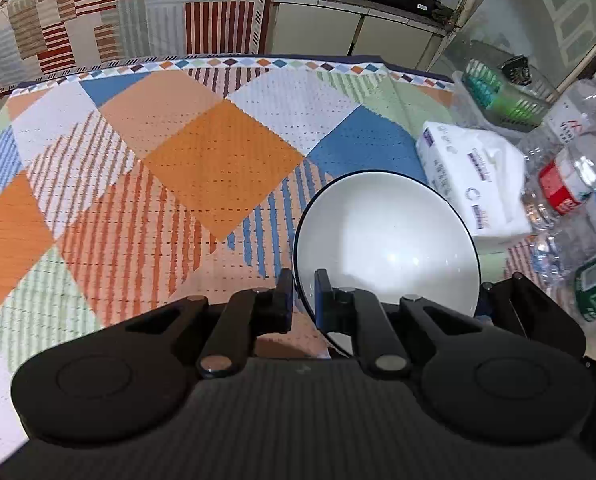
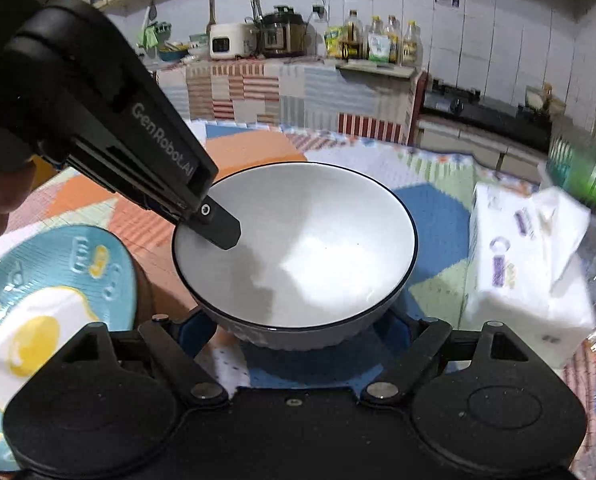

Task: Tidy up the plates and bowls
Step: 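Grasp the third bowl's rim with both grippers and lift it, then carry the third bowl over the bowl stack and lower it inside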

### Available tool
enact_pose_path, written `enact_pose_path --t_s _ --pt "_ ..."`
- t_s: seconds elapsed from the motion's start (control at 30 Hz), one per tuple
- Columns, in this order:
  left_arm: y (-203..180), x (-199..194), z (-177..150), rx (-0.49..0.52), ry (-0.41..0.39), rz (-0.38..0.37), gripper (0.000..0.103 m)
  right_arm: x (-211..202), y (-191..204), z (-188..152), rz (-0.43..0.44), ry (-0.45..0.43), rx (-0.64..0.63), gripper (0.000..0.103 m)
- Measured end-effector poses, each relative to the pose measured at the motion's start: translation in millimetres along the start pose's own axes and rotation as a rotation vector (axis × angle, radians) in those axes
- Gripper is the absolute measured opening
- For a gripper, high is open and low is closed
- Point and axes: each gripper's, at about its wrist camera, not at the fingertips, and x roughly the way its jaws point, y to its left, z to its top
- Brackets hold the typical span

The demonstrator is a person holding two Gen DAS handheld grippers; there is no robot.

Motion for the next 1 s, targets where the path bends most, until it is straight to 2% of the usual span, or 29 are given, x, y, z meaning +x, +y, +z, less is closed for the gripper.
enact_pose_path --t_s 0.27,0.5,0.63,0.8,1.0 --pt "-12 -61 -10 0.063 -0.01 -0.055 0.011 -58 7 8 -0.006 -0.048 0.036 0.088" --pt "-16 -120 -39 0.052 0.035 -0.06 0.011 -113 30 2 0.026 -0.091 -0.018 0.088" --pt "-23 -156 -58 0.068 0.036 -0.068 0.011 -153 49 -6 0.014 -0.142 -0.11 0.088" --pt "-35 -190 -85 0.094 0.05 -0.059 0.011 -193 57 -10 0.076 -0.14 -0.138 0.088" --pt "-47 -199 -111 0.1 0.121 -0.064 0.011 -222 59 -26 0.146 -0.096 -0.136 0.088"
